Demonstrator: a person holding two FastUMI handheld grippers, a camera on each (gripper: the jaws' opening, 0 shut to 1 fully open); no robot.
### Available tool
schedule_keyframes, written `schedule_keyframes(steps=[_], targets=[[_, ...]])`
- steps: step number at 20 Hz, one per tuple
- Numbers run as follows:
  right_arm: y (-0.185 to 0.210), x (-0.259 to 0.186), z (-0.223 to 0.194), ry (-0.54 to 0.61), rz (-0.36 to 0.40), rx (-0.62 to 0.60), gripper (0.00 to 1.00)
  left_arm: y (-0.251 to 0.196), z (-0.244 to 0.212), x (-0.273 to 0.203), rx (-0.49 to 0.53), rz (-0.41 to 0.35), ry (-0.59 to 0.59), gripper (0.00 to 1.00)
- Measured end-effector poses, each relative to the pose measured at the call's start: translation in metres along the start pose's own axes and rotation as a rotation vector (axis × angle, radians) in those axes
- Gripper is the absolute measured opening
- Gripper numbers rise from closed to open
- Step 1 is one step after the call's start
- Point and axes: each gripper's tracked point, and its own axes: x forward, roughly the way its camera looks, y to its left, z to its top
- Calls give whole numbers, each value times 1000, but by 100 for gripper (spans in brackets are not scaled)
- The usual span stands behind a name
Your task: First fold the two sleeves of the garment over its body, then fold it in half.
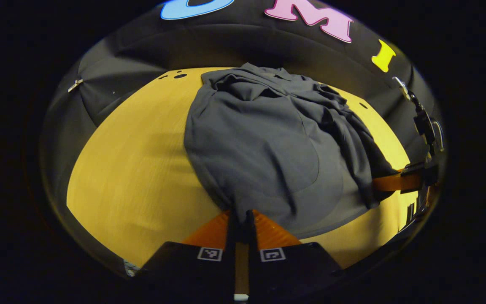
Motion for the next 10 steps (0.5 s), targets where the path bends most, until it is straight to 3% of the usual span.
schedule_keyframes(steps=[3, 10], targets=[[2, -4, 1, -3, 51, -9, 7, -2, 5, 3, -20, -39, -6, 7], [3, -22, 25, -84, 111, 107, 7, -7, 19, -15, -56, -67, -65, 6]])
